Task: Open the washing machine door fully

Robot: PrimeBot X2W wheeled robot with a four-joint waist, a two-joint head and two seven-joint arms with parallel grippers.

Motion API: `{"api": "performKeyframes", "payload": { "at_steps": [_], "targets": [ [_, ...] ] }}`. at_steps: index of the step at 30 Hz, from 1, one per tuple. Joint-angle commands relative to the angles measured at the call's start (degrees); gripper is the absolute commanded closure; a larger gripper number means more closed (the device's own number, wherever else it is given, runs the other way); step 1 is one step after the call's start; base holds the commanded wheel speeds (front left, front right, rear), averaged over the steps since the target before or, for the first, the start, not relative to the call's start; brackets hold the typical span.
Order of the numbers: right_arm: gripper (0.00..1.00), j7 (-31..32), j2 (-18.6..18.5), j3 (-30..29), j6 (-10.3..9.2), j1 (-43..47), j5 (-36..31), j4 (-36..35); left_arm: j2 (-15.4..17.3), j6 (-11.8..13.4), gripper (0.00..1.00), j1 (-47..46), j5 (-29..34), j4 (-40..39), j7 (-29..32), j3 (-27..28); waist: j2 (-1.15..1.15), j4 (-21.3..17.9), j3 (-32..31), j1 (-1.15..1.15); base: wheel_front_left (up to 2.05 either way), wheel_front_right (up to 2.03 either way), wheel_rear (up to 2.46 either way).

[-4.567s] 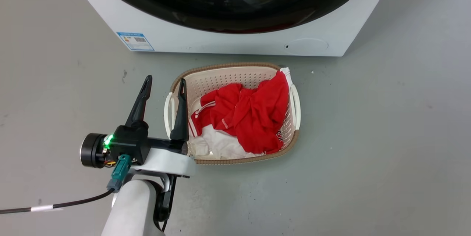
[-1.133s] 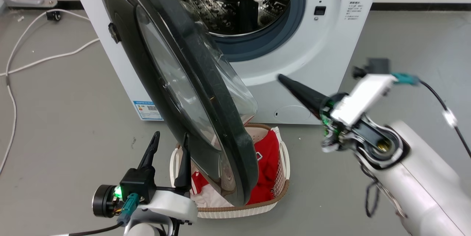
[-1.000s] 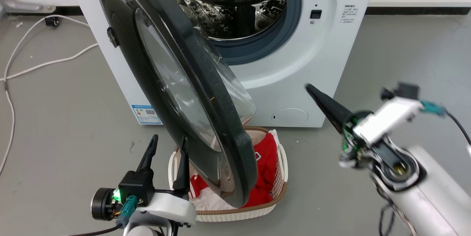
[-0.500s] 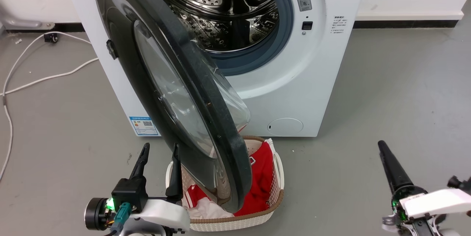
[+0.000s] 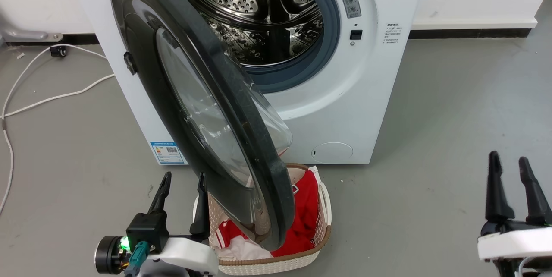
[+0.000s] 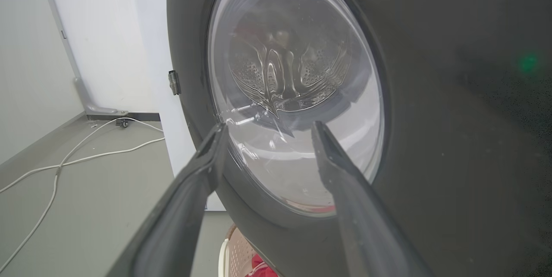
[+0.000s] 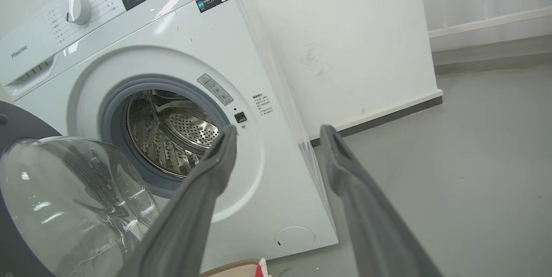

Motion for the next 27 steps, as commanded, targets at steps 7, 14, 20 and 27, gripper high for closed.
{"api": "performKeyframes", "payload": {
  "at_steps": [7, 14, 20, 27],
  "targets": [
    [0.00, 2.0, 6.1, -2.3, -0.03, 3.6, -21.9, -6.7, 0.0, -0.4, 0.00, 0.4, 0.7, -0.3, -0.1, 0.8, 0.00, -0.1, 0.3, 0.00, 0.00, 0.00, 0.00],
    [0.00, 2.7, 7.2, 0.7, -0.03, 5.9, -27.4, -6.4, 0.0, -0.6, 0.00, 0.2, 1.1, -0.1, -0.1, 0.8, 0.00, 0.0, 0.5, 0.00, 0.00, 0.00, 0.00],
    [0.00, 2.5, 7.6, 2.3, -0.03, 6.0, -28.8, -5.1, 0.0, -0.7, 0.00, -0.1, 1.1, 0.0, -0.1, 0.7, 0.00, 0.2, 0.8, 0.00, 0.00, 0.00, 0.00],
    [0.00, 2.3, 7.7, 2.7, -0.03, 5.8, -29.5, -4.4, 0.0, -0.4, 0.00, -0.3, 1.3, -0.2, -0.1, 0.6, 0.00, 0.1, 0.8, 0.00, 0.00, 0.00, 0.00]
  ]
}}
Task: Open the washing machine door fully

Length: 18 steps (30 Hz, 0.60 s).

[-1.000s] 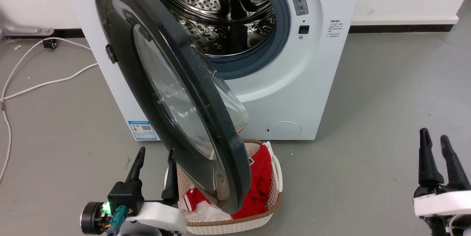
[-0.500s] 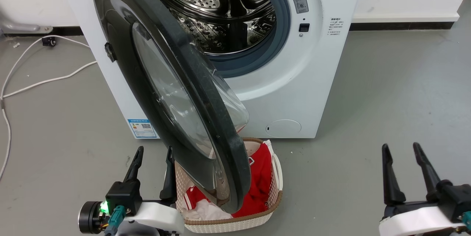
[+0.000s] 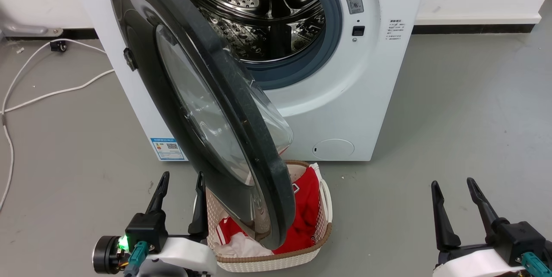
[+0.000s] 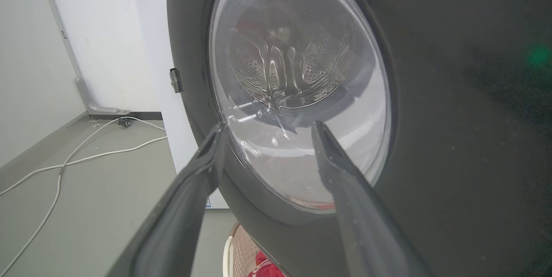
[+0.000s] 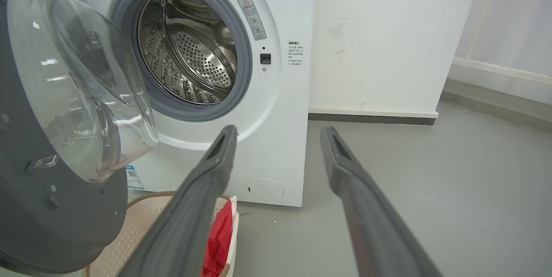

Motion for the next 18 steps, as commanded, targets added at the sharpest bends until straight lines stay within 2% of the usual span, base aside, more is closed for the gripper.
{"api": "performKeyframes", "payload": {
  "at_steps": [1, 3, 4, 5, 6, 7, 18],
  "targets": [
    [0.00, -0.2, 0.3, 0.1, -0.04, -0.1, -0.1, 0.2, 0.0, 0.1, 0.00, -0.3, 0.3, -0.2, -0.1, 0.0, 0.00, -0.1, 0.0, 0.00, 0.00, 0.00, 0.00],
    [0.00, -0.2, 0.3, 0.3, -0.04, -0.2, 0.3, 0.3, 0.0, 0.1, 0.00, -0.4, 0.3, -0.3, -0.1, 0.0, 0.00, -0.2, 0.0, 0.00, 0.00, 0.00, 0.00],
    [0.00, -0.2, 0.3, 0.3, -0.04, -0.3, 0.5, 0.4, 0.0, 0.1, 0.17, -0.4, 0.2, -0.3, -0.1, 0.0, 0.00, -0.2, 0.0, 0.00, 0.00, 0.00, 0.00],
    [0.00, -0.3, 0.3, 0.4, -0.04, -0.3, 0.5, 0.4, 0.0, 0.1, 0.52, -0.3, 0.2, -0.4, -0.1, 0.1, 0.00, -0.2, 0.0, 0.00, 0.00, 0.00, 0.00],
    [0.00, -0.3, 0.3, 0.4, -0.04, -0.4, 0.7, 0.5, 0.0, 0.1, 0.67, -0.3, 0.2, -0.4, -0.1, 0.1, 0.00, -0.3, 0.0, 0.00, 0.00, 0.00, 0.00],
    [0.00, -0.3, 0.3, 0.5, -0.04, -0.5, 0.9, 0.5, 0.0, 0.1, 1.00, -0.3, 0.2, -0.4, -0.1, 0.1, 0.00, -0.3, 0.0, 0.00, 0.00, 0.00, 0.00],
    [0.00, -0.6, 0.3, 0.2, -0.04, -0.7, 1.1, 0.7, 0.0, 0.0, 1.00, -0.4, 0.0, -0.1, -0.1, 0.2, 0.00, -0.5, 0.1, 0.00, 0.00, 0.00, 0.00]
  ]
}}
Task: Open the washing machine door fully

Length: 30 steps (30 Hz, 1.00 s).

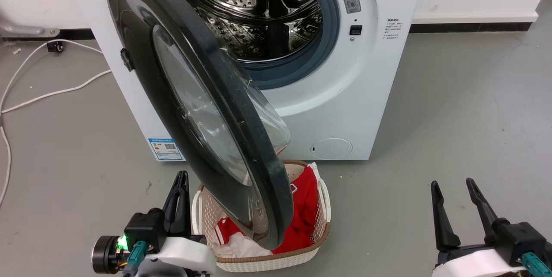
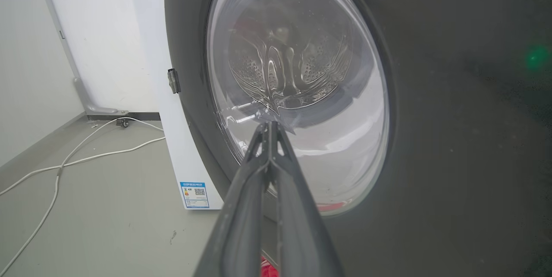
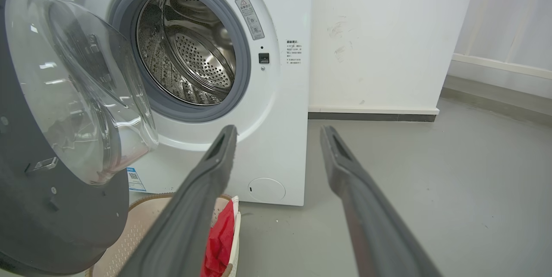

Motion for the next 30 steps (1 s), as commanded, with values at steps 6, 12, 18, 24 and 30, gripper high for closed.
{"api": "performKeyframes", "payload": {
  "at_steps": [6, 12, 18, 24, 30],
  "targets": [
    [0.00, -0.2, 0.2, 0.0, -0.04, -0.4, 0.1, 0.4, 0.0, 0.3, 1.00, -0.6, -0.5, -0.4, -0.1, 0.3, 0.00, 0.0, -0.2, 0.00, 0.00, 0.00, 0.00],
    [0.00, -0.4, 0.2, -0.1, -0.04, 0.0, 0.3, 0.4, 0.0, 0.5, 1.00, -1.6, -0.8, -4.0, -0.1, 1.5, 0.00, 0.3, -0.4, 0.00, 0.00, 0.00, 0.00],
    [0.00, -0.4, 0.2, -0.1, -0.04, 0.2, 0.4, 0.5, 0.0, 0.5, 1.00, -3.9, -0.5, -10.6, -0.1, 2.7, 0.00, 0.5, -0.6, 0.00, 0.00, 0.00, 0.00],
    [0.00, -0.5, 0.2, -0.2, -0.04, 0.3, 0.4, 0.3, 0.0, 0.2, 1.00, -6.9, -0.7, -19.9, -0.1, 2.6, 0.00, 0.7, -0.6, 0.00, 0.00, 0.00, 0.00],
    [0.00, -0.2, 0.2, -0.2, -0.04, 0.2, 0.4, 0.4, 0.0, 0.9, 1.00, -8.3, -0.1, -29.8, -0.1, -0.3, 0.00, 0.3, -0.7, 0.00, 0.00, 0.00, 0.00]
  ]
}}
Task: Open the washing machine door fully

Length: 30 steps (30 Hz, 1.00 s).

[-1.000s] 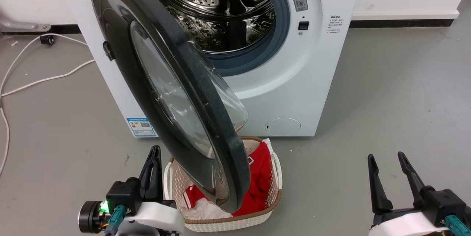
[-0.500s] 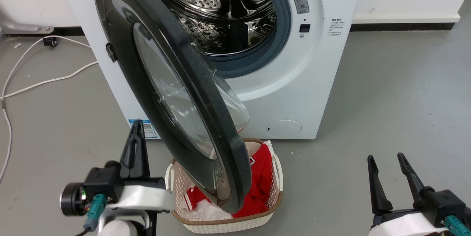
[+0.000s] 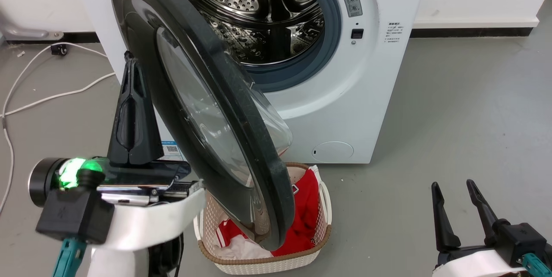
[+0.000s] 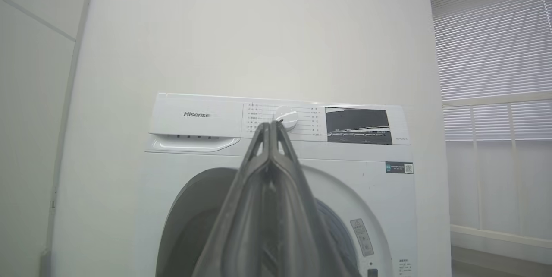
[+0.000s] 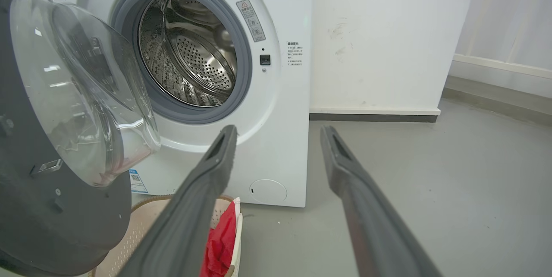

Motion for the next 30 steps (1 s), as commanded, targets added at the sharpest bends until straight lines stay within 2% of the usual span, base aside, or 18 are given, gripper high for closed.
{"api": "performKeyframes", "payload": {
  "at_steps": [1, 8, 11, 16, 23, 30],
  "targets": [
    [0.00, -0.1, 0.2, -0.1, -0.04, 0.1, 0.1, 0.0, 0.0, 0.4, 1.00, -0.4, 0.2, -2.6, -0.1, -1.2, 0.00, -0.1, 0.0, 0.00, 0.00, 0.00, 0.00],
    [0.00, 0.1, 0.2, -0.5, -0.04, 0.4, 0.2, -0.1, 0.0, -0.7, 1.00, 1.1, -0.5, -9.3, -0.1, -7.8, 0.00, -0.1, -0.2, 0.00, 0.00, 0.00, 0.00],
    [0.00, 0.3, 0.2, -0.5, -0.04, 0.4, 0.3, -0.1, 0.0, -1.6, 1.00, 2.1, -1.5, -9.9, 0.8, -11.6, 0.00, 0.1, -0.3, 0.00, 0.00, 0.00, 0.00],
    [0.00, 0.3, 0.2, -0.4, -0.04, 0.2, 0.4, 0.0, 0.0, -1.1, 1.00, 4.3, -3.1, -9.4, 2.6, -15.4, 0.00, -0.1, -0.3, 0.00, 0.00, 0.00, 0.00],
    [0.00, 0.4, 0.2, -0.4, -0.04, 0.4, 0.8, 0.4, 0.0, -2.5, 1.00, 7.5, -3.9, -4.4, 5.8, -22.5, 0.00, 0.5, -0.1, 0.00, 0.00, 0.00, 0.00],
    [0.00, 0.2, 0.2, 0.1, -0.04, -0.5, 1.1, 0.7, 0.4, -3.9, 1.00, 10.7, -4.5, 5.7, 8.3, -27.5, 0.00, 0.2, 0.2, 0.00, 0.00, 0.00, 0.00]
  ]
}}
